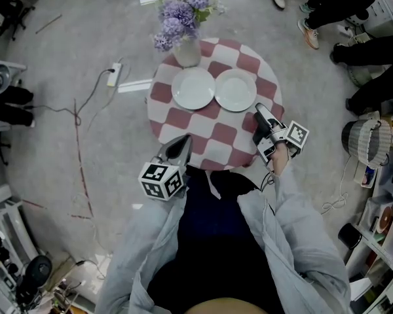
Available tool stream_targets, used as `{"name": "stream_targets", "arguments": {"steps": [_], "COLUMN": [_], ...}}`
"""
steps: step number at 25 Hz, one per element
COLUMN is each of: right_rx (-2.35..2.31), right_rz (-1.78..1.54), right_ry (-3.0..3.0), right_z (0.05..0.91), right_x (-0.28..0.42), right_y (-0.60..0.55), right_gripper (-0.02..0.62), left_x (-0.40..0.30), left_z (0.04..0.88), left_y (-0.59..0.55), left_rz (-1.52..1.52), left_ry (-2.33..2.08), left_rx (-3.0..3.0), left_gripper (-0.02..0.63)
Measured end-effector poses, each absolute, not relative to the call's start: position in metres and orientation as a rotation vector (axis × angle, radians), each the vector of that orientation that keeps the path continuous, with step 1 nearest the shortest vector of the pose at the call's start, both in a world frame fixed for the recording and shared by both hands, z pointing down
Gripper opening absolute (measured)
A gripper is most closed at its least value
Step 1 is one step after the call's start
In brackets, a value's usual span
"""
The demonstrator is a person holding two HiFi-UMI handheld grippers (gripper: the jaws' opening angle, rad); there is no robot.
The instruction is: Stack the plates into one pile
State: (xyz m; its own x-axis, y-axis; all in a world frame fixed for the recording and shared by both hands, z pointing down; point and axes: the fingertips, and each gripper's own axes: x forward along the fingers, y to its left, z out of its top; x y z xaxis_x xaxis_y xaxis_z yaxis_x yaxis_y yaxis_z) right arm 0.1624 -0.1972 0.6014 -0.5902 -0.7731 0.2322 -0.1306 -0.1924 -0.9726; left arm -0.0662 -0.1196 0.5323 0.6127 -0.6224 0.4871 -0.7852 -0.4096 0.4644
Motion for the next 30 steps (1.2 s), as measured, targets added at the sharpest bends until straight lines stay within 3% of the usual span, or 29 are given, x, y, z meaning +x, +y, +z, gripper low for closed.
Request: {"name": "stream_targets", "arguments": {"steps": [5,12,20,30], "right_rx": [-1.039,-1.125,-1.392,-1.330], "right_rz": [-1.858,-1.912,-2.019,-1.911], "right_ry": [1.653,1.666,1.600,1.652], "right_z": [0.603,0.613,0.641,0.617], "right_x": [0.149,0.138,0.146,0.143], "right_y": [-0.218,-0.230,-0.221,-0.218], "right_gripper": [0.350,0.299,0.030,0.014], "left_x": [-0.075,-0.087,-0.084,-0.089], "left_z": [0.534,0.532,0.537,0.537], "left_y": [-0.125,-0.136,-0.131,-0.126], "left_rz": [0.317,0.235,0.247,0.238], "left_ry": [-1.118,-1.147,-1.125,-1.146], "left_rx": [2.139,2.079,2.069,2.068], "left_gripper": [0.014,0.014,0.014,0.014]}}
